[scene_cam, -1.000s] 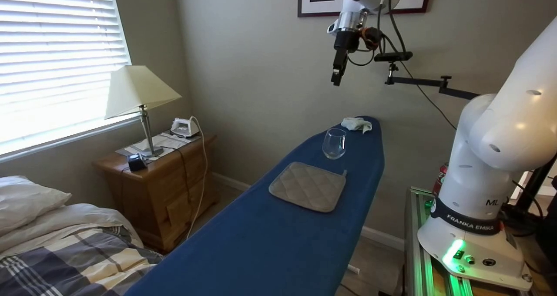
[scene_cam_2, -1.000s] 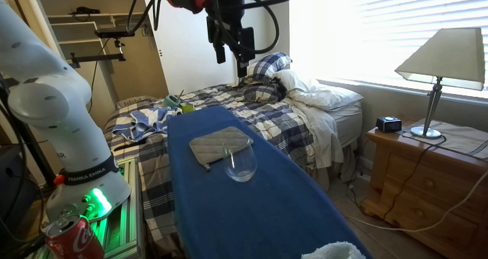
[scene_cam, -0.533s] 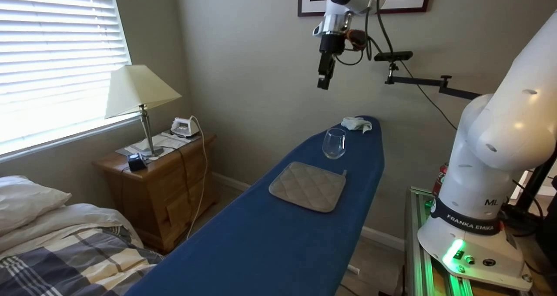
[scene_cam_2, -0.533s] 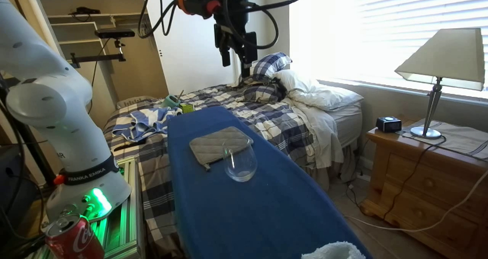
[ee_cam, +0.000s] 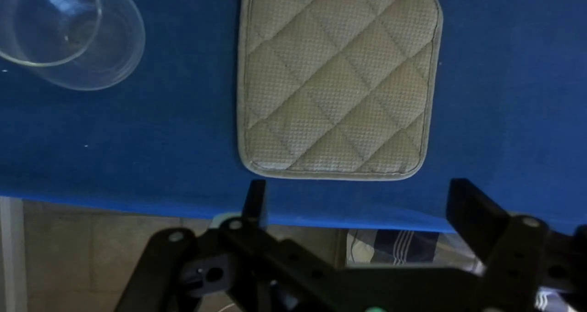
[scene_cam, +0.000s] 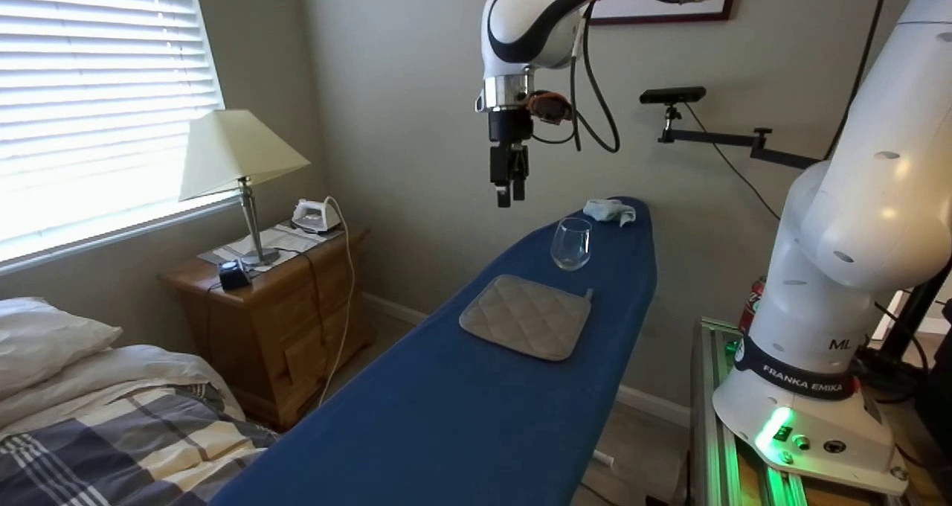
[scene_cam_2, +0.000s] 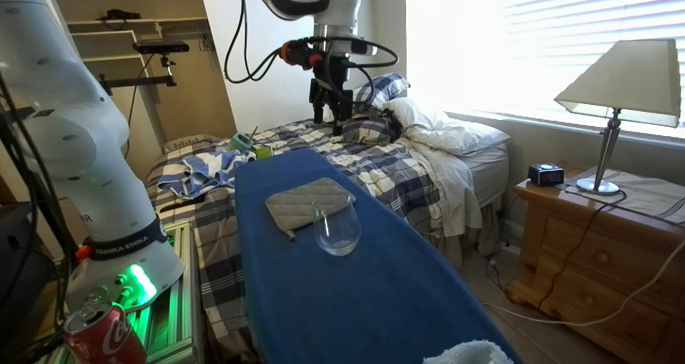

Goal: Put the mat on the cup

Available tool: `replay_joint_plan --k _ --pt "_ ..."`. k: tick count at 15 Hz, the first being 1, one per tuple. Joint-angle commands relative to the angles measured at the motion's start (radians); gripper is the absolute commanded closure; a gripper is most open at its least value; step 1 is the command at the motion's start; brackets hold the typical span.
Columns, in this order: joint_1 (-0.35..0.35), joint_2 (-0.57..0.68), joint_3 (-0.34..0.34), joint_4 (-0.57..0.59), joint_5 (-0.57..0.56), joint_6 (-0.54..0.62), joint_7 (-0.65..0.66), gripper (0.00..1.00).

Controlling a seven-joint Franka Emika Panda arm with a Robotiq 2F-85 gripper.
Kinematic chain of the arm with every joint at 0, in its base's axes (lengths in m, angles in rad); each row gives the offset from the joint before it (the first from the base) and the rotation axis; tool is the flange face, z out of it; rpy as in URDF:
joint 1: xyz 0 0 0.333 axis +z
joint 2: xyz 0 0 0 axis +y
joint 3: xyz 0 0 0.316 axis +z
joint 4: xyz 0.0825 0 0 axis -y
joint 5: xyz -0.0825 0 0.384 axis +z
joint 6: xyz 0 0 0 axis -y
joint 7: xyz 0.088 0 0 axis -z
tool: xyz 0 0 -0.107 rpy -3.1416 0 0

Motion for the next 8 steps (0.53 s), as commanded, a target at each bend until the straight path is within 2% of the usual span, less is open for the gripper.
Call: replay_joint_plan --k 1,6,8 --pt "-0.004 0.017 0.017 0.002 0.0 -0.002 0.01 0.0" --pt "-0.006 0.033 0.019 0.005 -0.002 -0.002 0.014 0.0" --pt "-0.004 0.055 0.013 -0.019 0.029 0.012 -0.062 0.0"
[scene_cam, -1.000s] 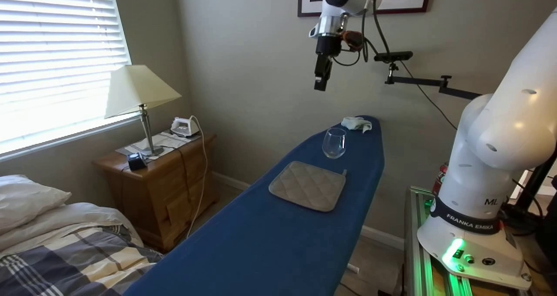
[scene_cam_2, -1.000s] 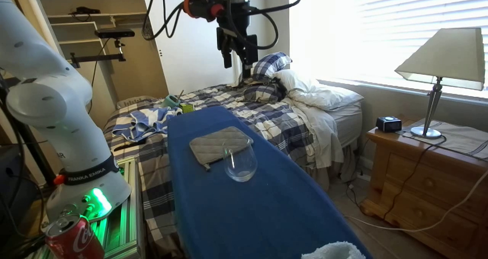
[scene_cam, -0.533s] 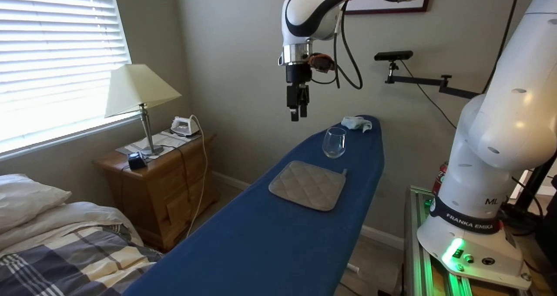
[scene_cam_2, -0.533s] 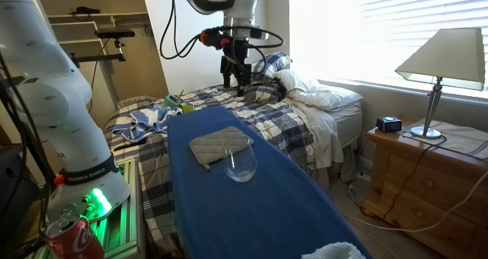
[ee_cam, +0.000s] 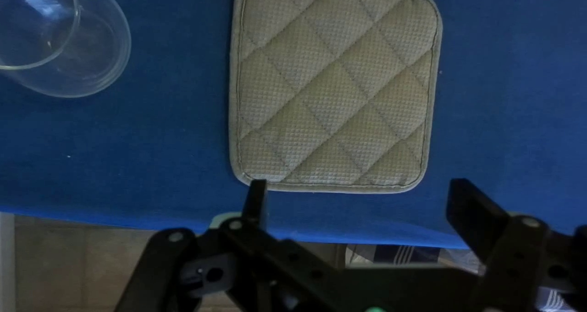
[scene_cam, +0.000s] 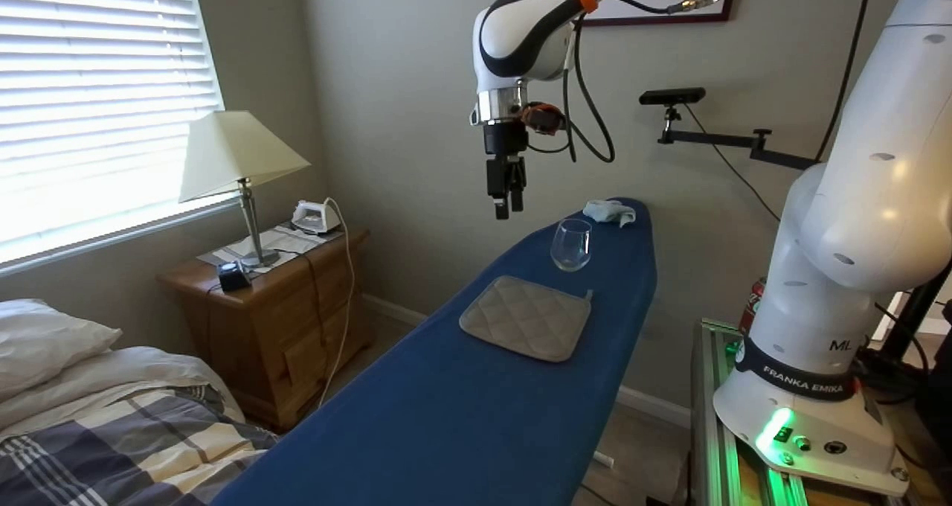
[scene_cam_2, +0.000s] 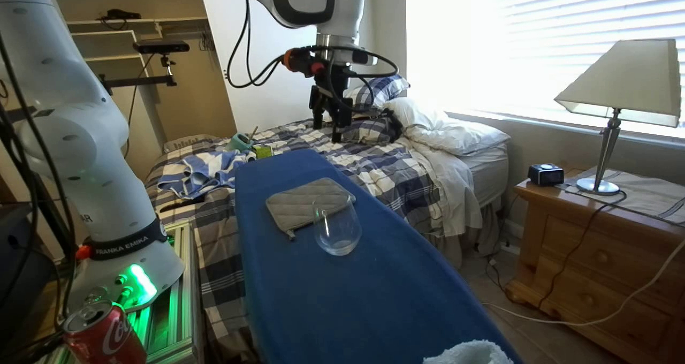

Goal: Put the mat on the cup

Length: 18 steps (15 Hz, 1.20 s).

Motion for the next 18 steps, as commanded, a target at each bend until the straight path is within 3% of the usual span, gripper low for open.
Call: replay_joint_plan --k 1,5,18 --pt "-0.004 0.031 -0.005 -0.037 0.035 0.026 -0.138 0.0" --pt "-0.022 0.084 -0.01 -0.063 0.006 0.052 -0.26 0.0" --pt "-0.076 0.274 0.009 -0.065 0.001 0.34 -0.256 0.0"
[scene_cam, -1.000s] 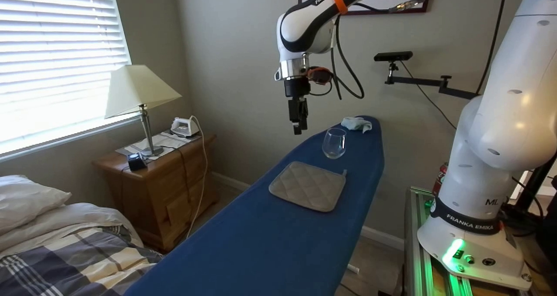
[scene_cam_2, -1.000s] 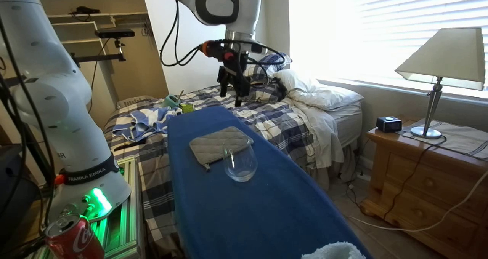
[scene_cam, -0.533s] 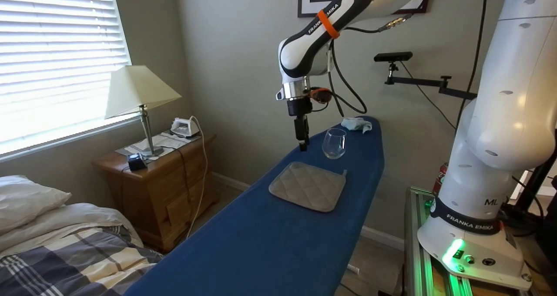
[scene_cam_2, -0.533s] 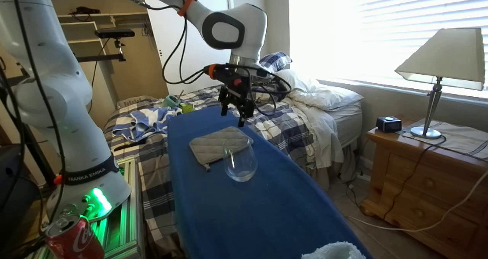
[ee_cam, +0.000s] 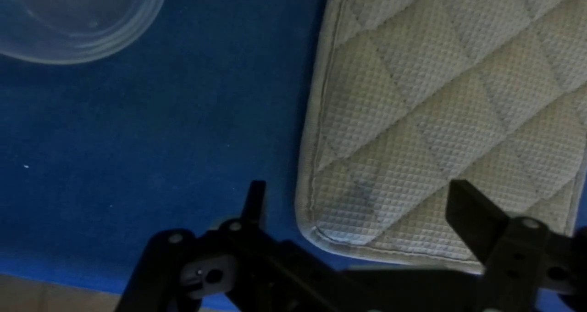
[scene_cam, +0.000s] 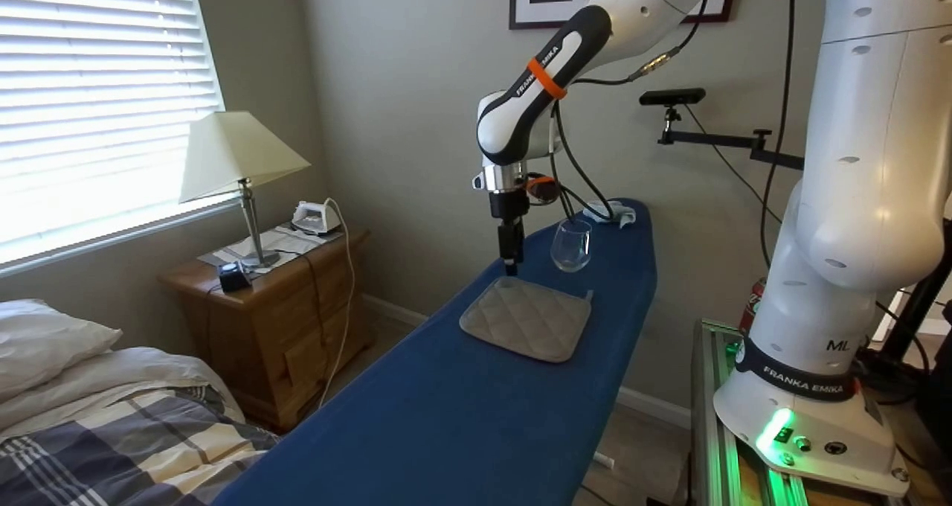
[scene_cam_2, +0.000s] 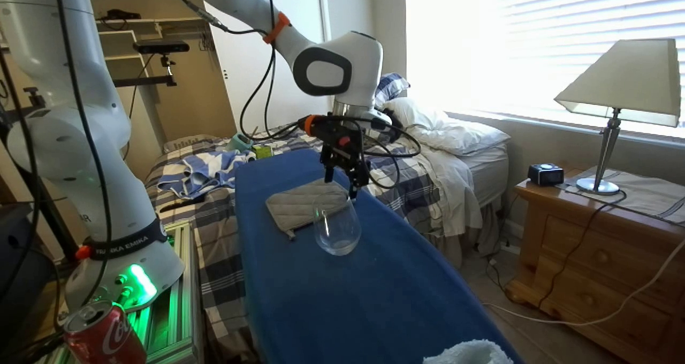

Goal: Put the mat on the cup

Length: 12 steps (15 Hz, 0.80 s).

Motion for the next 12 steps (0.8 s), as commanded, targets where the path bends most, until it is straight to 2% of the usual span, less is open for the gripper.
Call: replay_joint_plan --k 1,11,12 --pt "-0.02 0.042 0.02 0.016 -0.002 0.063 -0.018 0.0" --pt "-0.023 0.121 0.077 0.047 0.001 0.107 -0.052 0.02" --pt "-0.024 0.126 0.081 0.05 0.003 0.102 -0.052 0.26"
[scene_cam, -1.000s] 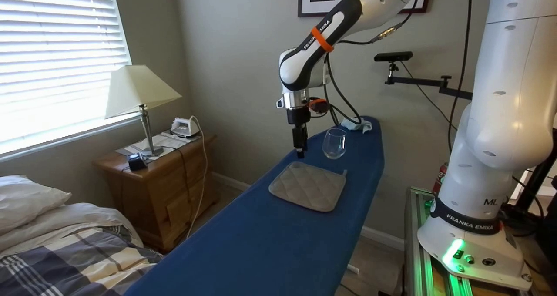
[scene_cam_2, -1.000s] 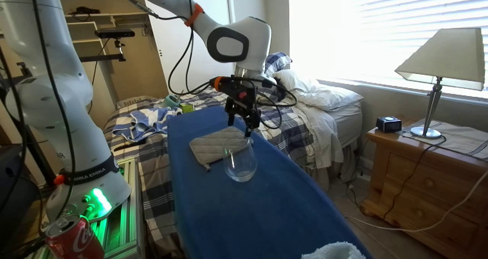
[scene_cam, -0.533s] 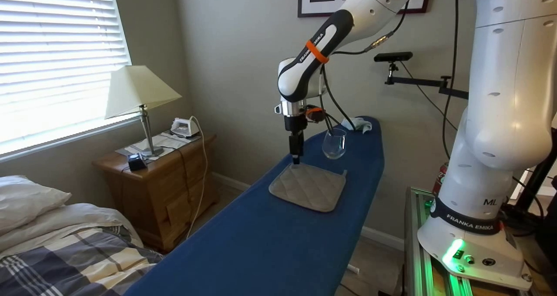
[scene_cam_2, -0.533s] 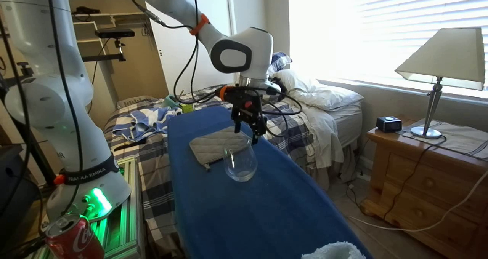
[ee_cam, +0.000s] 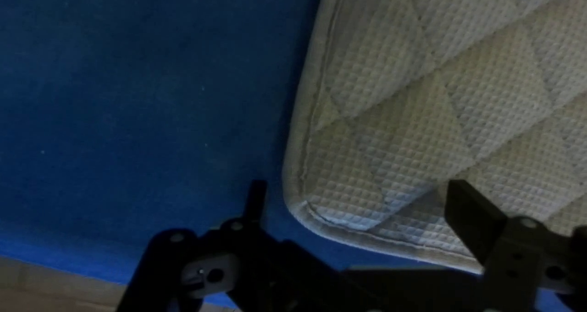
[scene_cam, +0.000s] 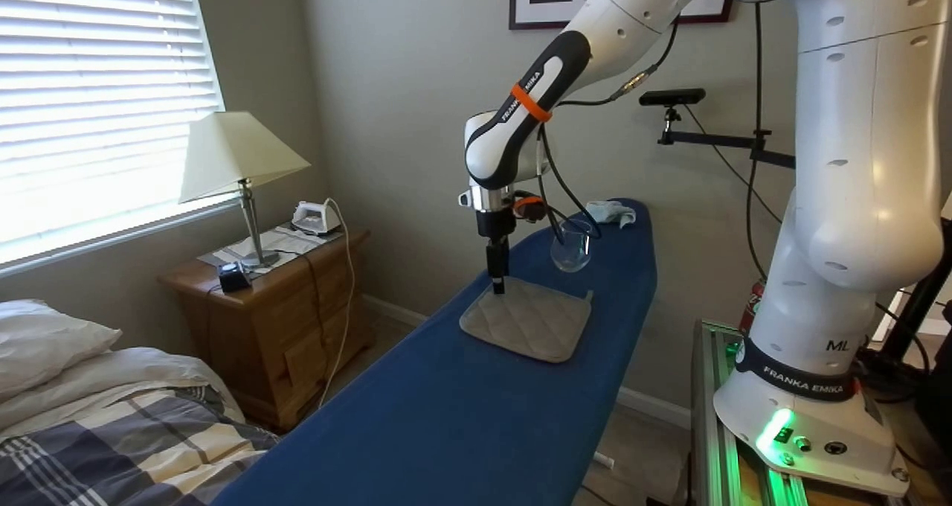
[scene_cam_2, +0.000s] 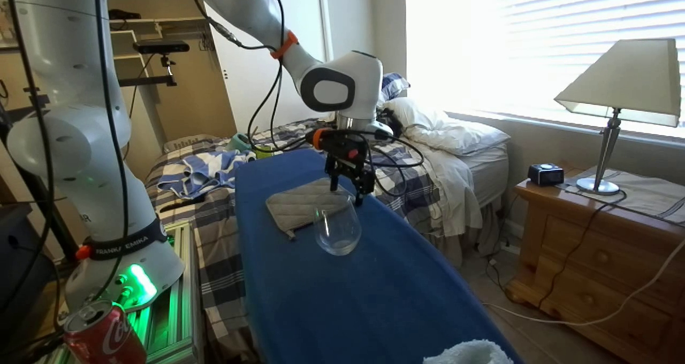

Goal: Put the mat on the cup

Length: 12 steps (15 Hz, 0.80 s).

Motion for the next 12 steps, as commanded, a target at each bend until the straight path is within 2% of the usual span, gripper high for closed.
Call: replay_joint_plan --k 1,2,11,12 --pt "-0.022 0.031 0.025 0.027 0.0 -0.002 -0.023 0.26" --pt "-0.024 0.031 0.026 0.029 0.001 -0.005 -0.024 0.31" --pt "-0.039 0.009 0.035 0.03 0.023 -0.043 -0.046 0.95" --pt "-0.038 -0.003 0.037 0.03 0.025 -0.07 -0.034 0.99"
